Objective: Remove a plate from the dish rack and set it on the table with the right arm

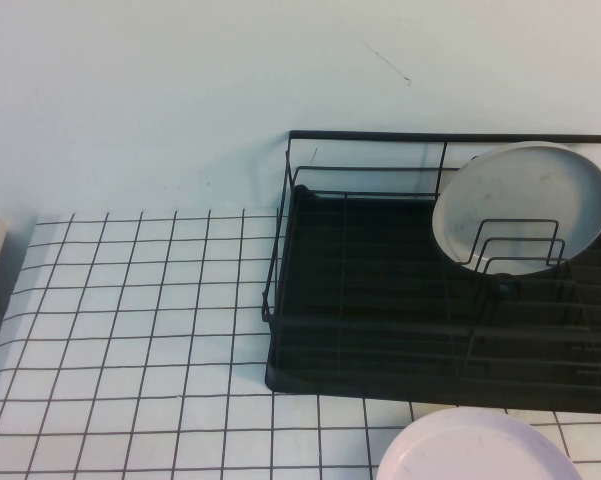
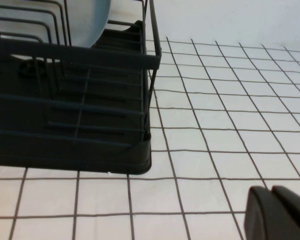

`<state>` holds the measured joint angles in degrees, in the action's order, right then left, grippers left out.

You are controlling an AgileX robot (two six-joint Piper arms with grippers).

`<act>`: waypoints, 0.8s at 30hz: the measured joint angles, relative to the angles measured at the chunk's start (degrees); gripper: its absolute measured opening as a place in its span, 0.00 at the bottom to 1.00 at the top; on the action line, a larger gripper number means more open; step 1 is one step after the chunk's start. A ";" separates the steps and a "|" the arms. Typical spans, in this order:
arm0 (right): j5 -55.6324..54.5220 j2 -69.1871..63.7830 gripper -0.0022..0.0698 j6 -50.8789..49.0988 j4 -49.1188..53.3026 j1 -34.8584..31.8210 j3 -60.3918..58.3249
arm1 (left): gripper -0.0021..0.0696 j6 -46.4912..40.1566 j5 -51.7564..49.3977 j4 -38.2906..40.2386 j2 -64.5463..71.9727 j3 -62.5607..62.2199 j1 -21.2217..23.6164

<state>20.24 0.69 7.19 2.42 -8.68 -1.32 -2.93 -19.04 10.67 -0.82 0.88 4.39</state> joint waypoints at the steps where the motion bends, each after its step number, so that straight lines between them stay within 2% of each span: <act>1: 0.00 0.00 0.03 0.00 0.00 0.00 0.00 | 0.02 0.00 0.00 0.00 0.00 0.00 0.00; 24: 0.00 0.00 0.03 0.00 0.00 0.00 0.00 | 0.02 0.00 0.00 -0.41 0.00 0.00 0.00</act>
<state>20.24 0.69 7.19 2.42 -8.68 -1.32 -2.93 -19.04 10.26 -0.82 0.88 4.39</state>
